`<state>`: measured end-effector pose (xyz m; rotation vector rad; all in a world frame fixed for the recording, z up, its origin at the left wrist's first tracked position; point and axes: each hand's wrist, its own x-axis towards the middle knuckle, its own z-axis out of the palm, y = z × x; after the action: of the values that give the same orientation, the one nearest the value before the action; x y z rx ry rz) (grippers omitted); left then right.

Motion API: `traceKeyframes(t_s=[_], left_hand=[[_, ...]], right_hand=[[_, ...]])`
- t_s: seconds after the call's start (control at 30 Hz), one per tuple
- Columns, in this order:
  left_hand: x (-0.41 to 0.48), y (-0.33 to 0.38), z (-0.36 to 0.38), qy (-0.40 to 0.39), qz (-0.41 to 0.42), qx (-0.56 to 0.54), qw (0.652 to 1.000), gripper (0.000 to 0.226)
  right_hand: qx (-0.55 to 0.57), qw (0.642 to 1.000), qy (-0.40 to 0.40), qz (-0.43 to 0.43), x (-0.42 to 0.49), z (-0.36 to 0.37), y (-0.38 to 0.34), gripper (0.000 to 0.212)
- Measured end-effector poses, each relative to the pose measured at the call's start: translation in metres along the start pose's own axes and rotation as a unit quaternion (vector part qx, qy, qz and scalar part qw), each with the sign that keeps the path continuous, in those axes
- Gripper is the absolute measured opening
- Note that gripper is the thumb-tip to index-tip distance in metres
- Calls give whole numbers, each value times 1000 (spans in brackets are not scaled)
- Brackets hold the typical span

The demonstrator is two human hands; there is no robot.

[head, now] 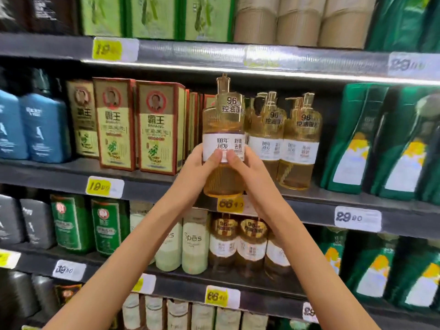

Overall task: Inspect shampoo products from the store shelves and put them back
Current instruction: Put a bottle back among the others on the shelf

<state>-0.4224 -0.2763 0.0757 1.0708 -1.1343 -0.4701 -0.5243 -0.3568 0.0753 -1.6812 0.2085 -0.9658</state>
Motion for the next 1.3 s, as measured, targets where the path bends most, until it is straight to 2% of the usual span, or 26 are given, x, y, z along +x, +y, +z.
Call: traceKeyframes(t_s=[0.13, 0.4, 0.47, 0.53, 0.6, 0.8, 1.13, 1.3], left_hand=[[14, -1, -11, -36, 28, 55, 997, 44], [36, -23, -14, -56, 93, 128, 986, 39], [36, -33, -14, -40, 103, 167, 980, 41], [32, -46, -11, 1, 110, 247, 963, 55], [32, -52, -7, 44, 112, 279, 953, 62], [50, -46, -2, 0, 89, 309, 947, 51], [63, -54, 5, -5, 89, 341, 936, 53], [72, -56, 2, -22, 50, 328, 943, 54]], right_hand=[[-50, 998, 9, -22, 9, 1, 4, 40], [-111, 986, 102, -69, 21, 8, 23, 34], [-105, 986, 108, -65, 20, 6, 26, 38], [-96, 987, 111, -62, 15, 4, 30, 40], [-94, 987, 119, -52, 6, 2, 34, 39], [-150, 976, 157, -21, -10, -16, 34, 38], [-165, 971, 172, -1, -15, -28, 31, 27], [-172, 970, 174, -7, -16, -29, 28, 25]])
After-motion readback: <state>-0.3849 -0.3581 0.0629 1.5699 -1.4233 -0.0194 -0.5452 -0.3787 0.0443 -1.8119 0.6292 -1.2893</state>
